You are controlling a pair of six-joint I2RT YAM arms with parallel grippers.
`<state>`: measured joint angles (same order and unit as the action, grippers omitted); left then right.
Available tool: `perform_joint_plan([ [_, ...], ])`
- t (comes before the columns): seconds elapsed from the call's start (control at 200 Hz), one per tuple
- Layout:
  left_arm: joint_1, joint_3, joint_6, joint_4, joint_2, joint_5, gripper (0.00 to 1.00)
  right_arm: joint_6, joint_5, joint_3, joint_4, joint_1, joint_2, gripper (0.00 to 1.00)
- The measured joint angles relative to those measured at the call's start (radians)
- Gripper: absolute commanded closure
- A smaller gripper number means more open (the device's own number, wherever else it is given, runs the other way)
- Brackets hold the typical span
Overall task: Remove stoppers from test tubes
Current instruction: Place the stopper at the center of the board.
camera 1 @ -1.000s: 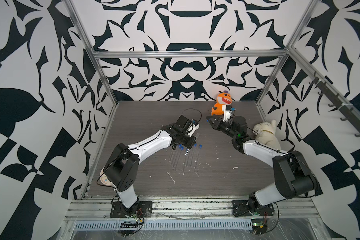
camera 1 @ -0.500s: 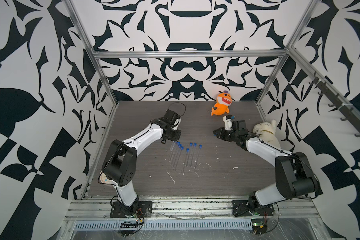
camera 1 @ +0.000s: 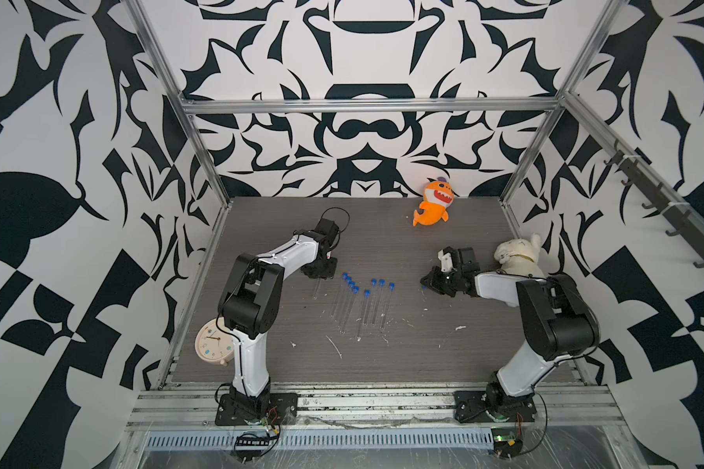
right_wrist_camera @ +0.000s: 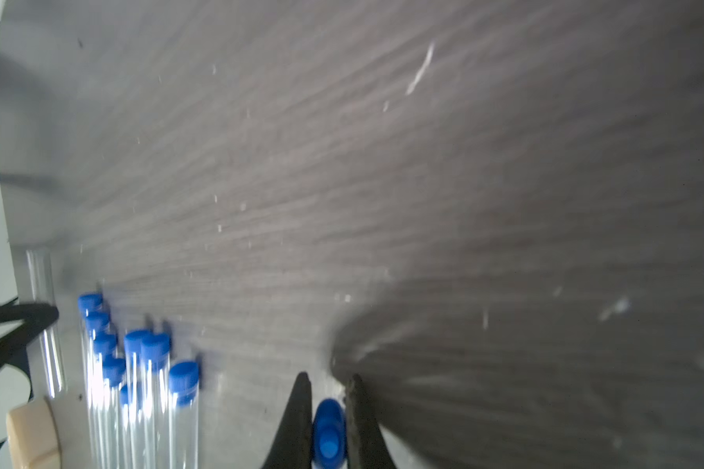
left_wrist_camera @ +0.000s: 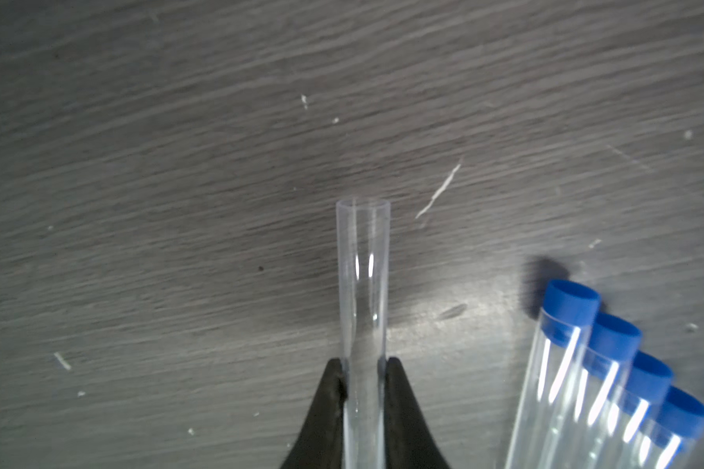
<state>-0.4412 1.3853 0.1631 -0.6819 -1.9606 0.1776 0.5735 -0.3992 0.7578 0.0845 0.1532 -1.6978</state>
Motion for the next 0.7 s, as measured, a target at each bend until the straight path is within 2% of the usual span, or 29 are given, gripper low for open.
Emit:
perform_joint_plan([
  [0.295,0.001,-0.005,0.03,0.013,-0.025,-0.002,0.9,0.033,0.011,-0.006,0.098,-0.003,-0.031,0.85],
  [0.475,0.001,-0.019,0.039,0.023,-0.025,-0.023,0.74,0.033,0.036,-0.013,0.105,-0.003,-0.022,0.75],
  [0.705,0.001,-0.029,0.053,0.042,-0.019,-0.043,0.51,0.03,0.079,-0.016,0.083,-0.003,0.004,0.69],
])
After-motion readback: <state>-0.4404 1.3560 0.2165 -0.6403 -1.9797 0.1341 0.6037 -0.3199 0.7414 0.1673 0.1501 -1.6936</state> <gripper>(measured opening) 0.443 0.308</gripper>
